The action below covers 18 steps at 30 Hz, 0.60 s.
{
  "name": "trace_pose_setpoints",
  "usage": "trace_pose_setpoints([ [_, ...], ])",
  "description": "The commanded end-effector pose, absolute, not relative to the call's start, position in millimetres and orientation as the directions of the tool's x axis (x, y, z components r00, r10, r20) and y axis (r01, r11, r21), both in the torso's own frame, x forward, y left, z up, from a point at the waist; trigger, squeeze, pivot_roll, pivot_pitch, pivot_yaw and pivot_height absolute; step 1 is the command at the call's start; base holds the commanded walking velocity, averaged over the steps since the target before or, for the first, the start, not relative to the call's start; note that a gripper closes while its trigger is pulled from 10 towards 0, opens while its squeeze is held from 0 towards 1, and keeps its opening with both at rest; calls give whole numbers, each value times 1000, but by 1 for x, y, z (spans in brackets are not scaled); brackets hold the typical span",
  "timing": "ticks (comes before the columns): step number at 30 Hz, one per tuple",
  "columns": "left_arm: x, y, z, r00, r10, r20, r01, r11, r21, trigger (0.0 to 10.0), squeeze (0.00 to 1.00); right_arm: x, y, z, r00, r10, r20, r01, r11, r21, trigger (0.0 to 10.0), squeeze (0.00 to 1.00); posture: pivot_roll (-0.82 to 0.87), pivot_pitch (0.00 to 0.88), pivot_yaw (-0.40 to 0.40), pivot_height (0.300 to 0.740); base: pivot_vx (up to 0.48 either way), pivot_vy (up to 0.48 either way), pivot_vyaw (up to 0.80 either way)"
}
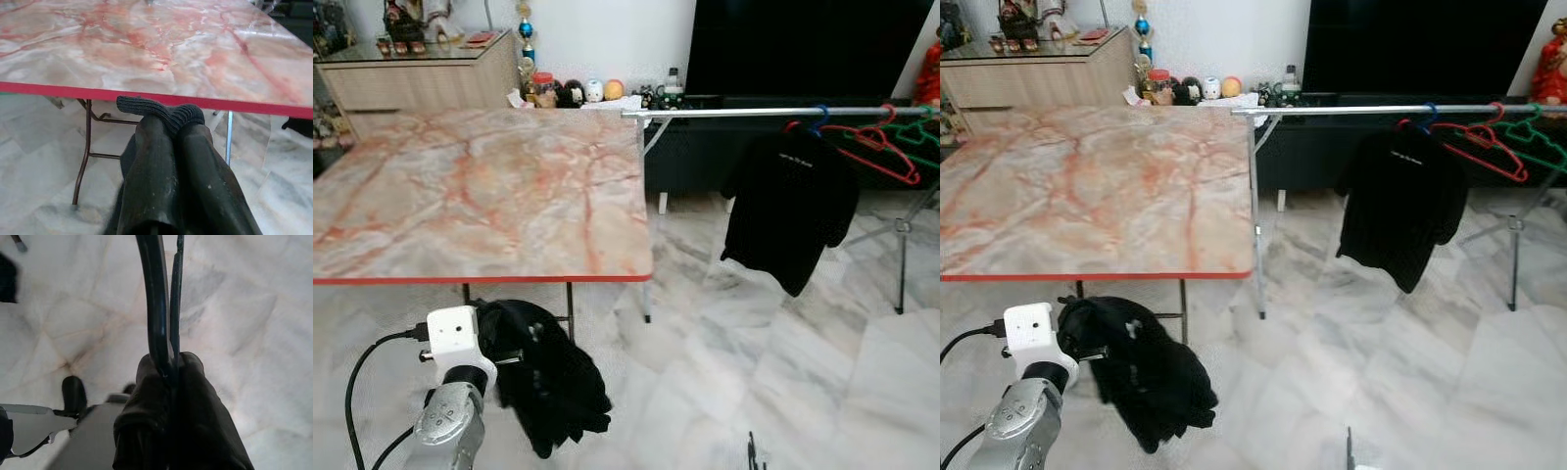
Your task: Hang hanger
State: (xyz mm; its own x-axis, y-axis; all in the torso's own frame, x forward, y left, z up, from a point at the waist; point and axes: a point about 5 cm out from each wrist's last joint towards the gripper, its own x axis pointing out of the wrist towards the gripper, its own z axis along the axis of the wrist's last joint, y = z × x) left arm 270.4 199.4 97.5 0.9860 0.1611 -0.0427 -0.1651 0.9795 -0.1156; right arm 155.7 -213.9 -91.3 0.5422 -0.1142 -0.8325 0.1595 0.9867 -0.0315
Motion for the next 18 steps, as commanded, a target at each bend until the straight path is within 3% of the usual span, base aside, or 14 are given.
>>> trace_pose_setpoints([
  [1, 273, 202, 110, 986, 164, 4, -163, 981, -103, 10000, 0, 153, -210, -93, 533, -105, -839, 164, 986, -19, 10000, 0, 87, 52, 39, 740, 0, 480, 0],
  [4, 273, 201, 111, 986, 164, 10, -162, 980, -115, 10000, 0, 155, -210, -93, 534, -105, -839, 164, 986, -19, 10000, 0, 86, 53, 38, 740, 0, 409, 0],
  [18, 277, 195, 126, 990, 119, 70, -104, 977, -189, 10000, 0, 157, -209, -92, 538, -94, -838, 157, 987, -10, 10000, 0, 86, 57, 34, 740, 0, 0, 0],
])
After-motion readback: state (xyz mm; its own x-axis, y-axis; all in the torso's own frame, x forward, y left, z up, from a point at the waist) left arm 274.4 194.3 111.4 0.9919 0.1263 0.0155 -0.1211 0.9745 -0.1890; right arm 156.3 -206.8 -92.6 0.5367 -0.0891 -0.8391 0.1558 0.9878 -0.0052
